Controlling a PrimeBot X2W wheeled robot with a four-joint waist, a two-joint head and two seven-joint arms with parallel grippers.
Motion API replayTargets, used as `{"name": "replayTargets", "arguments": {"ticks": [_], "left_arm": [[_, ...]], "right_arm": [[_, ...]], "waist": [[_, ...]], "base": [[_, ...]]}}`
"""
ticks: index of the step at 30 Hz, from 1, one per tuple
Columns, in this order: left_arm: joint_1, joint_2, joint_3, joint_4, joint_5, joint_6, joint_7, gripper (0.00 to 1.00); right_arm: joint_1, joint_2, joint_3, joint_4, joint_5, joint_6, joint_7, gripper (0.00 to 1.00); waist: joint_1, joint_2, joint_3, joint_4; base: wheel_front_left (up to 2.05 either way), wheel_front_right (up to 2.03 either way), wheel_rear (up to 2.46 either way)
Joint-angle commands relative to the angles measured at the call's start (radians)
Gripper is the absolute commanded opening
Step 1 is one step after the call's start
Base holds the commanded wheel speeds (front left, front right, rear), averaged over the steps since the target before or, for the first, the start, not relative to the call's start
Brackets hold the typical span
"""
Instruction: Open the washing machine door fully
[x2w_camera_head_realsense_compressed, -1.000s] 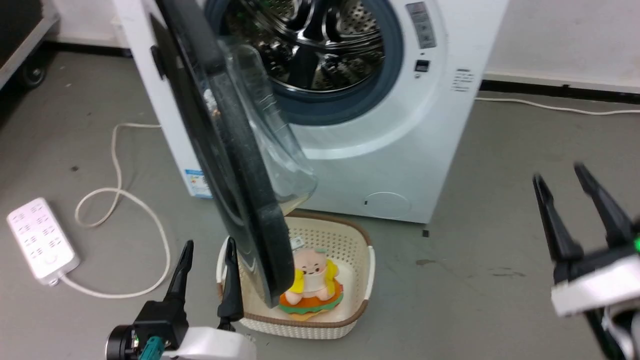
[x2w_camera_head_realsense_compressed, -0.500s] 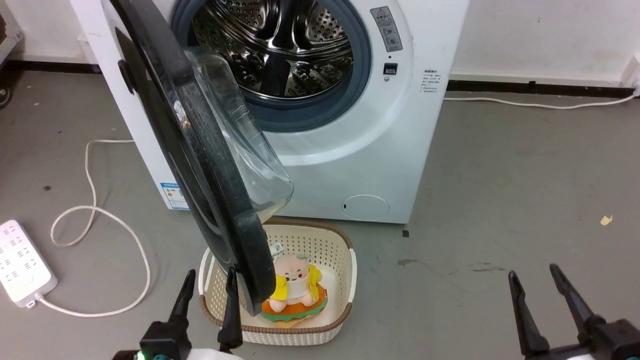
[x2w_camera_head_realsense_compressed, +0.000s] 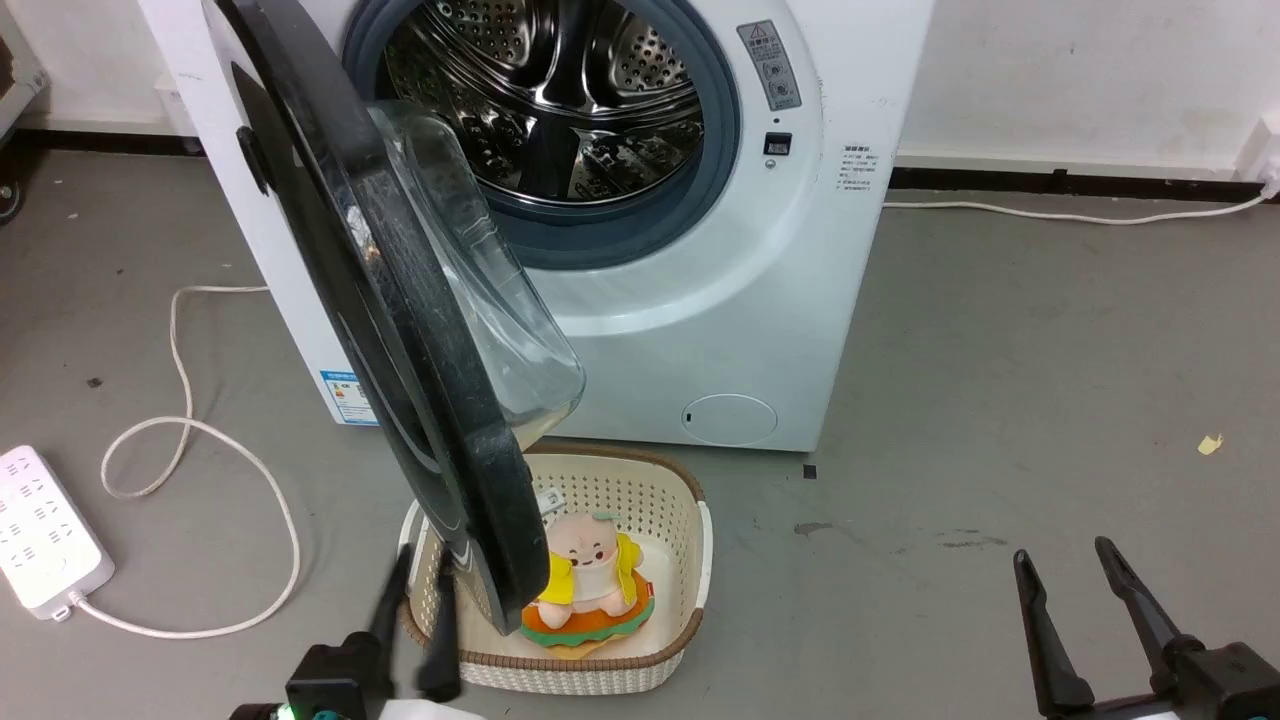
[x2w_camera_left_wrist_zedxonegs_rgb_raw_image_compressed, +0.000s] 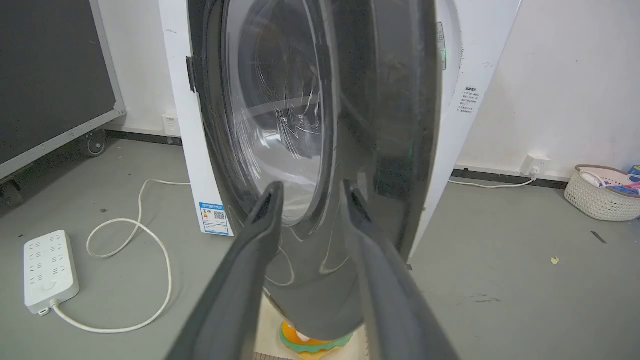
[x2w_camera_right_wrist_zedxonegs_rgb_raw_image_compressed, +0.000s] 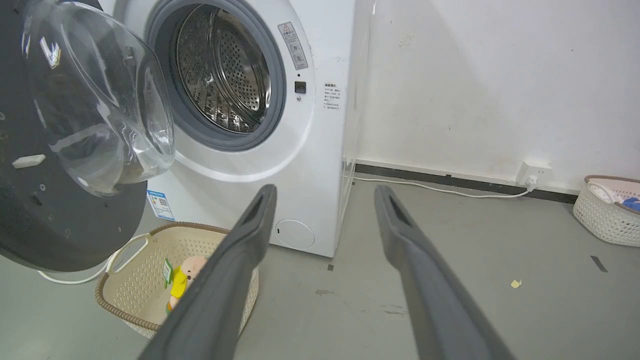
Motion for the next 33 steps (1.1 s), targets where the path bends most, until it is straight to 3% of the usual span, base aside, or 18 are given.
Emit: {"name": "replayTargets", "arguments": {"ticks": [1, 9, 19, 25, 33], "left_arm": [[-0.002, 0.002, 0.002, -0.006, 0.009, 0.003, -0.005, 0.00], [-0.045, 0.002, 0.092, -0.134, -0.043, 0.033, -0.005, 0.00], [-0.292, 0.012, 0.163, -0.391, -0.024, 0.043, -0.005, 0.00], [-0.349, 0.021, 0.083, -0.453, 0.000, 0.019, 0.093, 0.00], [-0.254, 0.009, -0.140, -0.398, -0.016, -0.005, 0.300, 0.00]], "right_arm": [[-0.008, 0.007, -0.002, 0.003, 0.009, 0.001, -0.005, 1.00], [-0.016, 0.009, -0.006, 0.001, 0.020, 0.001, -0.004, 1.00], [-0.024, 0.009, 0.007, 0.003, 0.031, 0.001, 0.003, 1.00], [-0.023, 0.010, 0.015, 0.007, 0.044, 0.001, 0.003, 1.00], [-0.026, 0.010, 0.015, 0.013, 0.061, 0.001, -0.001, 1.00]], "waist": [[0.0000, 0.0000, 0.001, -0.001], [0.0000, 0.0000, 0.002, -0.003], [0.0000, 0.0000, -0.003, -0.013], [0.0000, 0.0000, -0.003, -0.033], [0.0000, 0.0000, 0.014, -0.043]], "base": [[0.00, 0.00, 0.00], [0.00, 0.00, 0.00], [0.00, 0.00, 0.00], [0.00, 0.00, 0.00], [0.00, 0.00, 0.00]]}}
